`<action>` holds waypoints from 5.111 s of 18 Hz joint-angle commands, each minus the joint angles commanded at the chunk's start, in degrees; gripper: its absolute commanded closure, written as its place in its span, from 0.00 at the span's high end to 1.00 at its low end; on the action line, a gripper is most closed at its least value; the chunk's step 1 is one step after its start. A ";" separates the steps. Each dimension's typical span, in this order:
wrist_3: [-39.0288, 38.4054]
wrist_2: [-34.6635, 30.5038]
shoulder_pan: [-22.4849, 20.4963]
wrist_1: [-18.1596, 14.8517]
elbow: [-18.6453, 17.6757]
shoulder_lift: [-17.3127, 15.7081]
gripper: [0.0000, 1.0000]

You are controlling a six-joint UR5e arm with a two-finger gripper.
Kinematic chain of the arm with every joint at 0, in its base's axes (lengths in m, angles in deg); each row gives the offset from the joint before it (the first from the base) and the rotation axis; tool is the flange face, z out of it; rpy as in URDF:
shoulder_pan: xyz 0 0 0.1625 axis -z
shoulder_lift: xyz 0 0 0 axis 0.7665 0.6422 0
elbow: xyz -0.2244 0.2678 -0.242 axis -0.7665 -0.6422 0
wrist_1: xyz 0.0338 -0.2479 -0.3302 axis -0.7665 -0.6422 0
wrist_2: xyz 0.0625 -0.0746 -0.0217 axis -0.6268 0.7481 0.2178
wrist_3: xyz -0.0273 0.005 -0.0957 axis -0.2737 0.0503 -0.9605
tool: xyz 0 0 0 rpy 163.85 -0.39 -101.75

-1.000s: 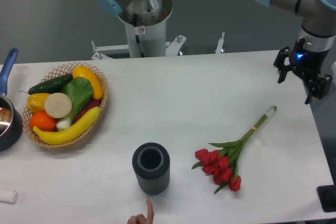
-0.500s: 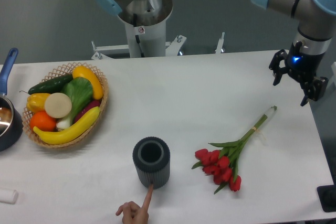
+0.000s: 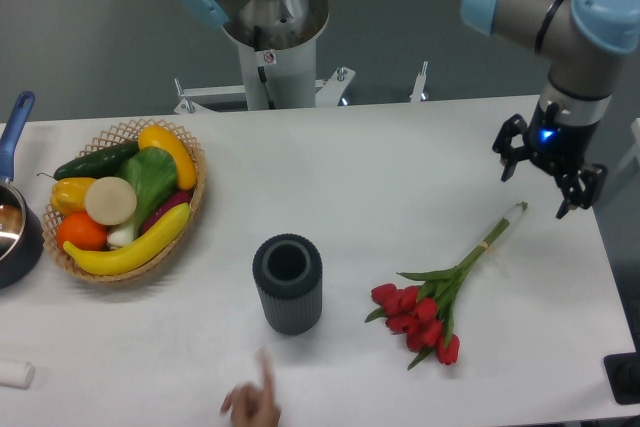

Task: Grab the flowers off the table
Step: 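Lower the open gripper toward the green stems of the red tulips, then close the gripper around the tulip stems, then lift the gripped tulip bunch up off the table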

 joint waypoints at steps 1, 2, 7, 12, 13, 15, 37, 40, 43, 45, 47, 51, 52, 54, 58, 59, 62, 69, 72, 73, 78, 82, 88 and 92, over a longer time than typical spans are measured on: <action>-1.05 0.09 0.44 0.17 -0.79 0.44 1.00; -2.02 0.00 0.88 0.17 -0.88 0.88 1.00; -6.86 -0.26 2.38 2.90 -0.36 3.69 1.00; -10.47 -0.26 2.99 3.08 0.87 5.97 1.00; -10.47 -0.26 3.34 3.16 0.70 6.24 1.00; -10.47 -0.18 3.70 3.16 0.26 6.59 1.00; -8.71 -4.39 5.19 8.43 -4.22 10.73 0.99; -8.80 -4.40 5.28 9.58 -4.22 10.81 0.83; -8.89 -4.39 5.28 9.67 -4.22 10.81 0.64; -9.24 -4.39 5.28 9.67 -4.22 10.73 0.55; -9.50 -4.31 5.19 9.93 -4.22 10.55 0.38; -9.59 -4.13 5.10 9.75 -3.96 10.11 0.27; -9.59 -4.04 5.10 9.67 -3.96 10.02 0.24; -9.76 -4.04 5.02 9.67 -3.96 9.94 0.21; -11.08 -3.78 4.84 9.75 -3.70 9.14 0.18; -11.17 -3.69 4.75 9.84 -3.52 8.88 0.18; -13.79 2.34 4.49 10.11 -3.17 6.95 0.18; -15.47 17.73 0.54 10.37 -3.87 1.86 0.18; -19.95 26.34 -1.39 10.37 -4.92 -1.65 0.18; -20.74 29.76 -1.92 10.37 -5.01 -2.62 0.18; -24.79 45.42 -4.91 10.37 -6.77 -6.85 0.18; -27.68 49.31 -5.18 10.37 -7.65 -8.69 0.18; -29.28 51.85 -5.09 10.46 -7.21 -9.23 0.18; -29.45 53.61 -4.48 10.46 -6.95 -9.23 0.18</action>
